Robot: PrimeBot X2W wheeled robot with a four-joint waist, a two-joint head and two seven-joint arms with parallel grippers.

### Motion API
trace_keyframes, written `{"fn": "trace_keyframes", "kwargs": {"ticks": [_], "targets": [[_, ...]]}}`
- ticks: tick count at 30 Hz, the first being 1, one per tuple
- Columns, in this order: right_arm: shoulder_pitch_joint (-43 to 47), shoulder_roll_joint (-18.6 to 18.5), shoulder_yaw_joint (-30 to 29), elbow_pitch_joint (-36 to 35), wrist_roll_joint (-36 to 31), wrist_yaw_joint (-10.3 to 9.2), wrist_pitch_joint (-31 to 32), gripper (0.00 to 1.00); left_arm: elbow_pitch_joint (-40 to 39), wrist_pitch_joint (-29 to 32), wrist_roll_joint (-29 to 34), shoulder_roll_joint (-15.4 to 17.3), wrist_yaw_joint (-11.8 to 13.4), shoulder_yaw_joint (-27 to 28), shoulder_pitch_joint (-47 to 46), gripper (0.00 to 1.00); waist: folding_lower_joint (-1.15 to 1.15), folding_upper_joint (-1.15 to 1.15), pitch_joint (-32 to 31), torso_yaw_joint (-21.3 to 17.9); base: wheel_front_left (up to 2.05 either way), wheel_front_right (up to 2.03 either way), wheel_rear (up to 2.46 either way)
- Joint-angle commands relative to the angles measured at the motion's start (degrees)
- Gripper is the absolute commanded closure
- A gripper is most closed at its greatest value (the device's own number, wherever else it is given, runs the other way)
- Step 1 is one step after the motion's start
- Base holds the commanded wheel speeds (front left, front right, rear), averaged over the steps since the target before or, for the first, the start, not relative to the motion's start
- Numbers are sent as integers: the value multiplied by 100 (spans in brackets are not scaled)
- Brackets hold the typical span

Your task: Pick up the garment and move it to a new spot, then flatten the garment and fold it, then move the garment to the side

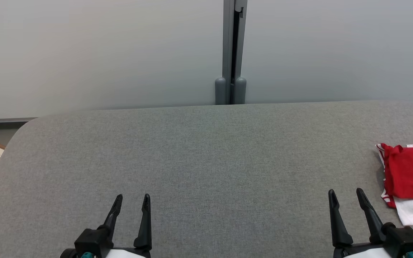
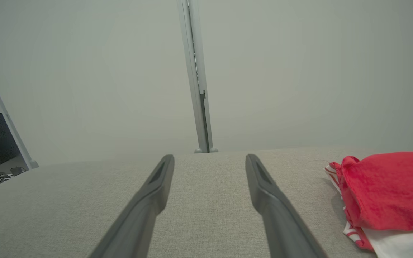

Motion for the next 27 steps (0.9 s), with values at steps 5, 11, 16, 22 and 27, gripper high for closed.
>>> {"fn": "trace_keyframes", "kwargs": {"ticks": [5, 11, 16, 22, 27], "targets": [[-62, -5, 16, 7, -9, -2, -3, 0, -170, -8, -19, 20, -111, 111, 37, 0, 0, 0, 15, -30, 0, 0, 0], [-83, -4, 73, 0, 1, -2, -3, 0, -58, -9, -233, 19, -167, 171, 58, 0, 0, 0, 31, -62, 0, 0, 0], [-132, -5, 120, -6, -56, -2, -3, 0, 107, -8, -442, 20, -241, 194, 42, 0, 0, 0, 39, -101, 0, 0, 0], [-140, -4, 146, -11, -61, -2, -3, 0, 256, -8, -514, 20, -383, 175, -12, 0, 0, 0, 41, -134, 0, 0, 0], [-117, -4, 166, -23, -35, -2, -3, 0, 298, -9, -609, 20, -356, 171, -18, 0, 0, 0, 38, -132, 0, 0, 0]]}}
